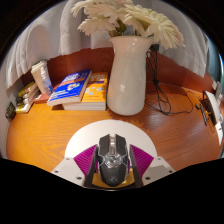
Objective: Arrange mouse
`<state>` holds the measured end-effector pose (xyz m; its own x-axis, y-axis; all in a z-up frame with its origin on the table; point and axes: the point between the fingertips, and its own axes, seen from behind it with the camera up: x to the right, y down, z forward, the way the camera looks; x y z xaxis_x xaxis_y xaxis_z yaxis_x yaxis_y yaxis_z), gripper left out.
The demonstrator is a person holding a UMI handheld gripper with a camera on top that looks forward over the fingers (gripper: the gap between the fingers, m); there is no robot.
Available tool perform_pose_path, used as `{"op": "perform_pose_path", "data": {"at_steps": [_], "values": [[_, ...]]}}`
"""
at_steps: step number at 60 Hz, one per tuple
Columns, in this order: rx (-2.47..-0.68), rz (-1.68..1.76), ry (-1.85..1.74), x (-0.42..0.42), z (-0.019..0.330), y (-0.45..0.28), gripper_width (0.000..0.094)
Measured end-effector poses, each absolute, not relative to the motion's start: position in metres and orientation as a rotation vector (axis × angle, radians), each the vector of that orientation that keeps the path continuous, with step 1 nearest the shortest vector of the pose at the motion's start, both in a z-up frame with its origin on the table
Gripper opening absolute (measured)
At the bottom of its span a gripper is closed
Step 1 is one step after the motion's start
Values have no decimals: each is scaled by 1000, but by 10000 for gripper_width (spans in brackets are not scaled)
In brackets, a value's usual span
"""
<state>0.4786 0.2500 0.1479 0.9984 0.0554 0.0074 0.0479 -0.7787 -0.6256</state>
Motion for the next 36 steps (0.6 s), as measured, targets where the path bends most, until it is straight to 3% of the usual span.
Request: {"op": "perform_pose_path", "data": {"at_steps": [7, 23, 36], "values": [[-2460, -48, -79, 485, 168, 246, 872], [-2342, -56, 3, 442, 288, 210, 866], [-2270, -40, -14, 372, 348, 144, 866]]}}
